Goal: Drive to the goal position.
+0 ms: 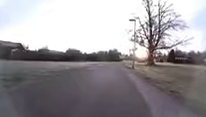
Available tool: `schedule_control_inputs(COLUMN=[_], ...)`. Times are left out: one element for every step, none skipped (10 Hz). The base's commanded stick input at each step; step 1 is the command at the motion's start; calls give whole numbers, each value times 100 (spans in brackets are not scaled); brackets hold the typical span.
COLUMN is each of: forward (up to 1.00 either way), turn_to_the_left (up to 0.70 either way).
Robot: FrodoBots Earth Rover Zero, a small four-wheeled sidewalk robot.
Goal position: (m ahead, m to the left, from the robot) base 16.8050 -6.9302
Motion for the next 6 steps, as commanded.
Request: schedule_control_inputs(forward=[100,100,100,100,100,100], turn_to_the_left=[0,0,0,0,0,0])
